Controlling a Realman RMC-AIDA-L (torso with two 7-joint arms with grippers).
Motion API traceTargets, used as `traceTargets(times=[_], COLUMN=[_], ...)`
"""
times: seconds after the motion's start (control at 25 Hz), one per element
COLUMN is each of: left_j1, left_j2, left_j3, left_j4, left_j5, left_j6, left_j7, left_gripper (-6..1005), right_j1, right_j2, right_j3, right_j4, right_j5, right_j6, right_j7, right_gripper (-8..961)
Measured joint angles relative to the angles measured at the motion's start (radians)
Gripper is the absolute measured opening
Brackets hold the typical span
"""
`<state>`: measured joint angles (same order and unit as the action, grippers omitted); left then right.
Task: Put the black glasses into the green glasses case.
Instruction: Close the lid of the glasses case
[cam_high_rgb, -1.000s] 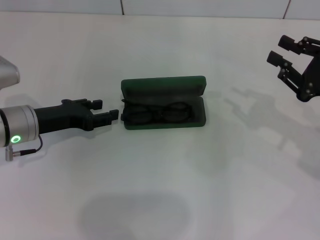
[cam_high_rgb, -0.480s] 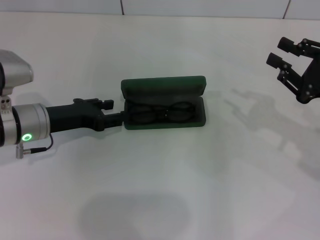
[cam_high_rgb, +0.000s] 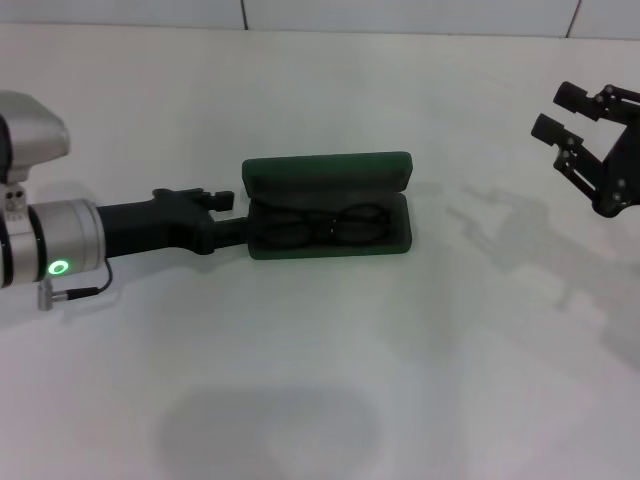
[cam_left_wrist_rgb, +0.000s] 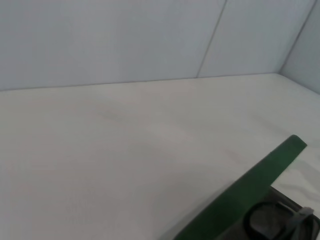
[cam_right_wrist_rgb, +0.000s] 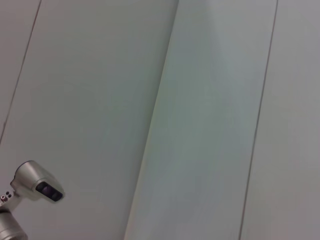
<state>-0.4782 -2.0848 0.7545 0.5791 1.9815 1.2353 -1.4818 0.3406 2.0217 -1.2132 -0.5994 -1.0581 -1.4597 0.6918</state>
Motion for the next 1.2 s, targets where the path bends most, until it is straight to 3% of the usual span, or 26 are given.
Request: traceTargets(times=[0.28,0.52,0.68,0.8,0.92,1.2], left_j1=[0.053,0.06,0.048,0.044,0.051,0.05], left_j2=[0.017,0.018,0.021,0.028,0.022,0.003], left_j3=[-0.008,0.0,0.006,0.006,0.005,0.005], left_j4=[0.009,0.01,0.011,0.009,0.009,0.001], left_j5=[-0.152,-0.312,-0.283,-0.175,-0.072,-0.04], left_j6=[0.022,0.081,0.086,0.078,0.065,-0.021], left_j7=[0.037,0.08,0.069,0.066,0.078,0.086], left_gripper=[651,651,651,651,650,650], right_j1=[0.009,0.034,0.026,0.008,-0.002,-0.003], right_j2=[-0.005,-0.011,-0.011,-0.008,-0.007,-0.009], right_j3=[-0.013,-0.05,-0.005,0.054,0.114,0.16], right_j4=[0.036,0.033,0.035,0.035,0.035,0.04], right_j5=[-0.012,-0.138,-0.143,-0.143,-0.143,-0.145], right_j6=[-0.04,-0.042,-0.037,-0.046,-0.065,-0.089], right_j7=[0.003,0.084,0.095,0.093,0.094,0.09], right_gripper=[313,314,314,314,315,315])
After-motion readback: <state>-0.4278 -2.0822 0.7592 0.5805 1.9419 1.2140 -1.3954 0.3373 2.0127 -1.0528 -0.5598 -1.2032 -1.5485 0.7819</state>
